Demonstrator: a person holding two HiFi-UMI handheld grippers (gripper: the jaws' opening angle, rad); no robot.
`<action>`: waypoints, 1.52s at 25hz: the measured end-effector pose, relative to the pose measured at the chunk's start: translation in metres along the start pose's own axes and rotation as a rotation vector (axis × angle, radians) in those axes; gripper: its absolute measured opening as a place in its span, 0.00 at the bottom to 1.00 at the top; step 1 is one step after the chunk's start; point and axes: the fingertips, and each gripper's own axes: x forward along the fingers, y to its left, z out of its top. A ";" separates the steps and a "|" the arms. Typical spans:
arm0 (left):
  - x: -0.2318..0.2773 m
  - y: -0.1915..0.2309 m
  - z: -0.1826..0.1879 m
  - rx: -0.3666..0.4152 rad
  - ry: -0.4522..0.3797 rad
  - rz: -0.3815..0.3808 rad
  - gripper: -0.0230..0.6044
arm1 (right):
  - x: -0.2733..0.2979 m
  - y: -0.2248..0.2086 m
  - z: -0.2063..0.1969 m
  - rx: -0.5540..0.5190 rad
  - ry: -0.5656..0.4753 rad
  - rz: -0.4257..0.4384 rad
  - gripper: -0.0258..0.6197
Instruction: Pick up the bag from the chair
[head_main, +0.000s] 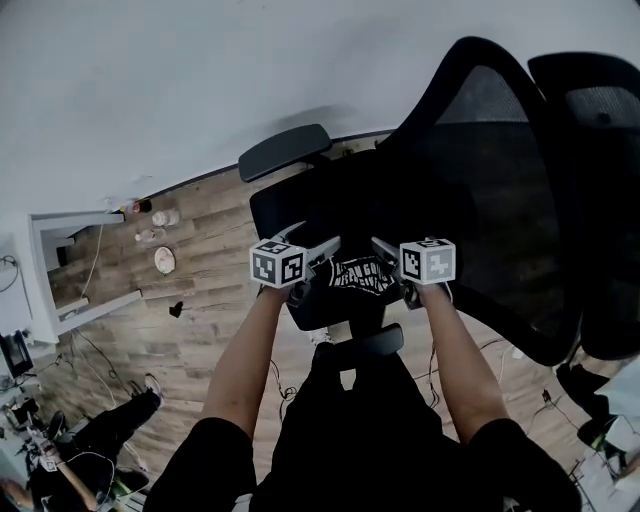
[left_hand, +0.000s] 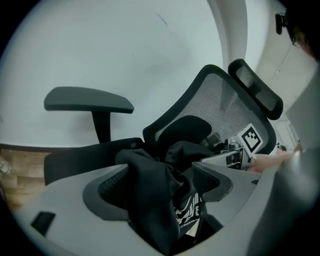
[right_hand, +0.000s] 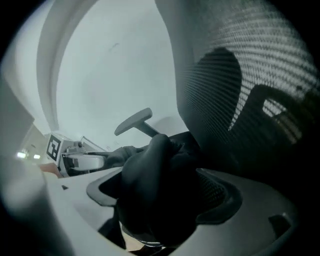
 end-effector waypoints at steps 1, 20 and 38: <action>0.007 0.000 -0.003 -0.018 0.021 -0.023 0.66 | 0.006 -0.003 -0.003 0.035 0.031 0.023 0.67; -0.011 -0.063 0.000 0.304 -0.120 0.013 0.12 | -0.023 0.022 -0.005 -0.194 -0.161 0.024 0.13; -0.139 -0.175 0.068 0.510 -0.410 -0.061 0.11 | -0.160 0.117 0.055 -0.412 -0.507 0.050 0.10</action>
